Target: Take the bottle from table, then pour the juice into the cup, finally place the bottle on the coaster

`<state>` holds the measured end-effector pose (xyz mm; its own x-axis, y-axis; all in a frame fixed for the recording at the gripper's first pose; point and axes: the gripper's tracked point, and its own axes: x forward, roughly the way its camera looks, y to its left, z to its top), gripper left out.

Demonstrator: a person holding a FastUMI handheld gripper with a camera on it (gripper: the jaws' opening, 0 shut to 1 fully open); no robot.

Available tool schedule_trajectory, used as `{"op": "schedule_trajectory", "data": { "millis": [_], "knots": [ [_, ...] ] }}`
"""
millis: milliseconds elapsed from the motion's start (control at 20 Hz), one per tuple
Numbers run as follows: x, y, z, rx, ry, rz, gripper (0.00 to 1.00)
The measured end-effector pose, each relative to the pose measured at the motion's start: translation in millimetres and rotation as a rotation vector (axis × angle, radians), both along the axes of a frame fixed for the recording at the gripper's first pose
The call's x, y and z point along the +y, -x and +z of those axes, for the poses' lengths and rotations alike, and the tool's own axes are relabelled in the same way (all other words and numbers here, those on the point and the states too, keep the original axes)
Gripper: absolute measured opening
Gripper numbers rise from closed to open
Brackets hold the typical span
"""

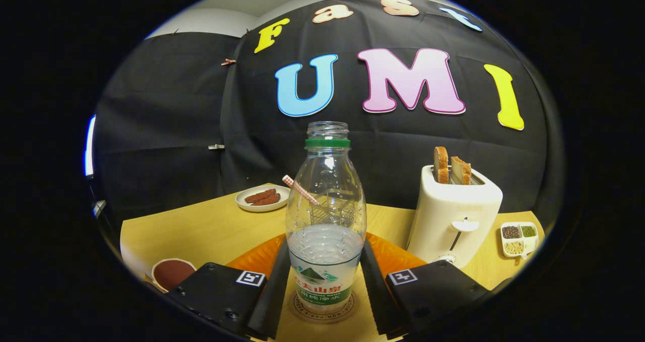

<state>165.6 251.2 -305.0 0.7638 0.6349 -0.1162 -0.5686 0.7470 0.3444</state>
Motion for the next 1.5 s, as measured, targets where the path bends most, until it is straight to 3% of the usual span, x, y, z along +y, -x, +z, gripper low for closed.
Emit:
{"op": "schedule_trajectory", "data": {
  "millis": [650, 700, 800, 950, 1500],
  "knots": [
    [9.1, 15.0, -19.3, 0.056, -0.014, 0.033, 0.79],
    [8.2, 16.6, -20.1, 0.059, -0.009, 0.035, 0.80],
    [6.9, 17.2, -19.6, 0.054, -0.004, 0.030, 0.94],
    [3.0, 19.7, -17.8, 0.055, 0.003, 0.026, 0.99],
    [-32.9, 29.1, 16.8, 0.041, 0.018, -0.024, 0.99]
  ]
}}
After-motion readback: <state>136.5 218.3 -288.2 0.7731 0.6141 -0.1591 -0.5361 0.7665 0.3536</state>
